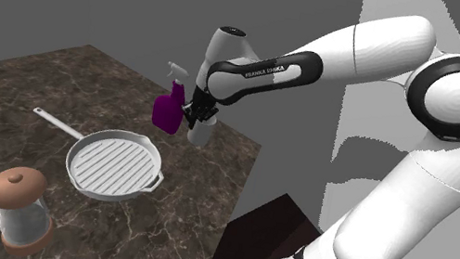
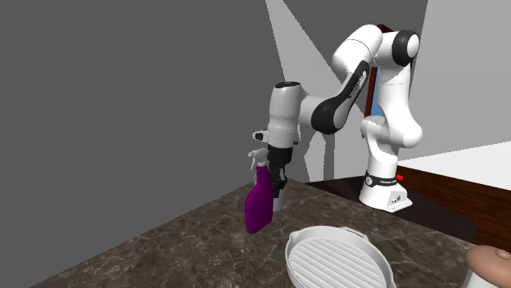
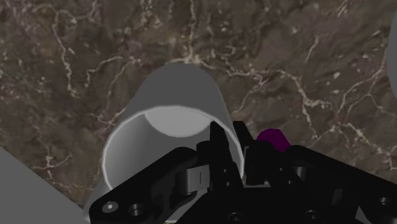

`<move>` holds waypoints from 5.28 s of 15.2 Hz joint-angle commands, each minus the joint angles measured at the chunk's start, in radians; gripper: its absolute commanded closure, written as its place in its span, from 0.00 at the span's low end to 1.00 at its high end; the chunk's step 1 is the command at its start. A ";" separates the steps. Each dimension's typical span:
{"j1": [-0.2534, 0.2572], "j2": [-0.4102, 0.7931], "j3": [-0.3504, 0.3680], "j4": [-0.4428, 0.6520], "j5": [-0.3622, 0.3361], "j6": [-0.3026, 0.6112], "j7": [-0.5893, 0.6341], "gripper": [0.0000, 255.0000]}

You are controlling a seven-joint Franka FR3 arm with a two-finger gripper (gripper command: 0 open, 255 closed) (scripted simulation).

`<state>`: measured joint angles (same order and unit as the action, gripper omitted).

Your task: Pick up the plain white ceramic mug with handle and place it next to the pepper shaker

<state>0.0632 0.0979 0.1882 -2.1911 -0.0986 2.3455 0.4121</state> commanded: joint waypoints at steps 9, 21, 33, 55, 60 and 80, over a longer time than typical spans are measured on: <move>-0.001 -0.045 0.002 0.032 0.017 -0.076 -0.015 1.00; -0.002 -0.113 0.002 0.121 0.041 -0.231 -0.037 1.00; -0.003 -0.151 0.001 0.241 0.053 -0.387 -0.051 1.00; 0.017 -0.178 0.022 0.475 0.060 -0.650 -0.023 1.00; 0.065 -0.243 0.080 0.408 0.076 -0.650 0.080 1.00; 0.256 -0.246 0.378 0.435 0.100 -0.697 0.564 1.00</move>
<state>0.3087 -0.1676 0.5448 -1.7715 0.0090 1.6481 0.9416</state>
